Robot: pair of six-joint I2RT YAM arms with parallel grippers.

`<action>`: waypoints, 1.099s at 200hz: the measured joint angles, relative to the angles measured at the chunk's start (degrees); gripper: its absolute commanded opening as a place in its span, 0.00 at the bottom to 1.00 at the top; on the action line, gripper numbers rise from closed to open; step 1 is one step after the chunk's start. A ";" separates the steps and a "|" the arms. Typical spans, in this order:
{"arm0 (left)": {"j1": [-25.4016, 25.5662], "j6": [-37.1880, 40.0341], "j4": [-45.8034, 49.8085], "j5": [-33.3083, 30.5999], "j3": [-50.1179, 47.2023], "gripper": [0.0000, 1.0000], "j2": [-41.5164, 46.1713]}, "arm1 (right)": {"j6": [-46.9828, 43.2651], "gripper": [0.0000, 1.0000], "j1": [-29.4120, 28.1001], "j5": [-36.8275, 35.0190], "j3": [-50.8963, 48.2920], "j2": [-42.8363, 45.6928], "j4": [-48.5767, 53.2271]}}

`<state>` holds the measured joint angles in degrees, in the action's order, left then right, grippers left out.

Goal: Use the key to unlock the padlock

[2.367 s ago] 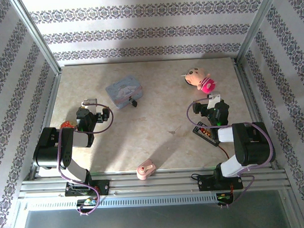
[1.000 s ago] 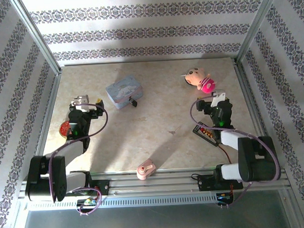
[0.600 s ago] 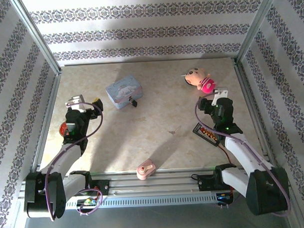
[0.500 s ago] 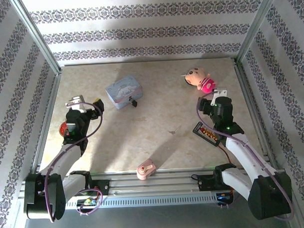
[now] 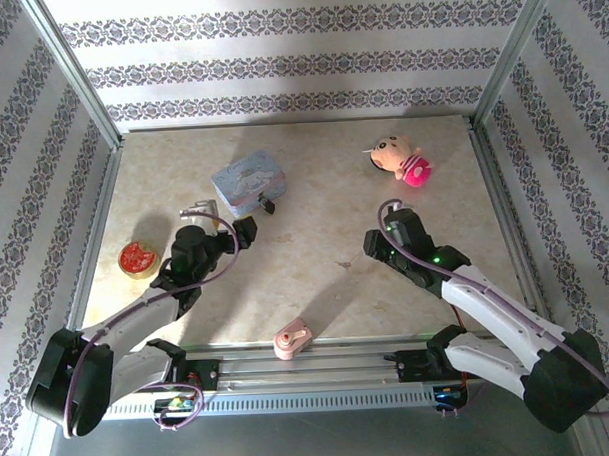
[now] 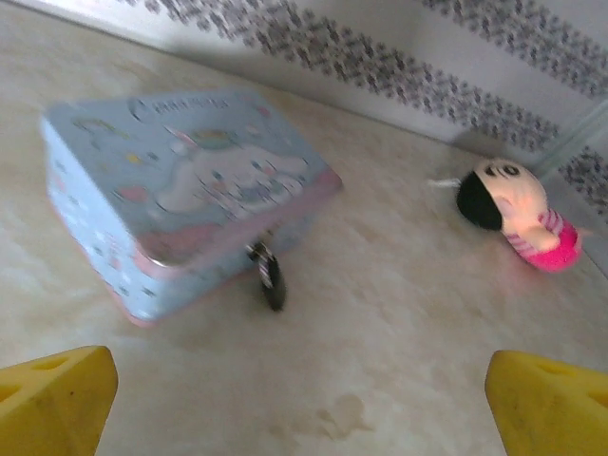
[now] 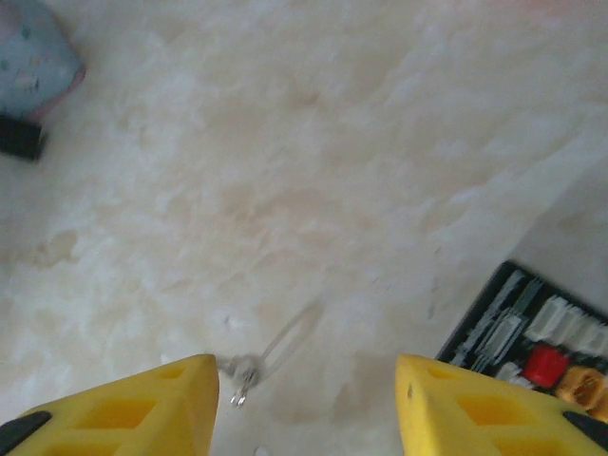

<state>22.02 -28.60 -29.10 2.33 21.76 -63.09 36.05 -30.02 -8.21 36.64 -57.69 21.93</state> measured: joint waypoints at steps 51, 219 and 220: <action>0.90 -1.70 -0.02 -1.86 -0.26 0.99 -3.72 | 4.59 0.48 -4.66 0.04 0.46 -9.60 0.85; 0.90 -1.20 -0.07 -2.99 -0.26 0.99 -5.70 | 8.61 0.32 -5.51 6.97 10.60 -32.74 -1.22; 0.90 -1.20 -0.07 -2.99 -0.26 0.99 -5.70 | 8.61 0.32 -5.51 7.02 10.60 -32.74 -1.20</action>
<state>22.92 -29.80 -29.17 -0.67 21.50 -68.79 44.66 -35.53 -1.19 47.24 -90.43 20.73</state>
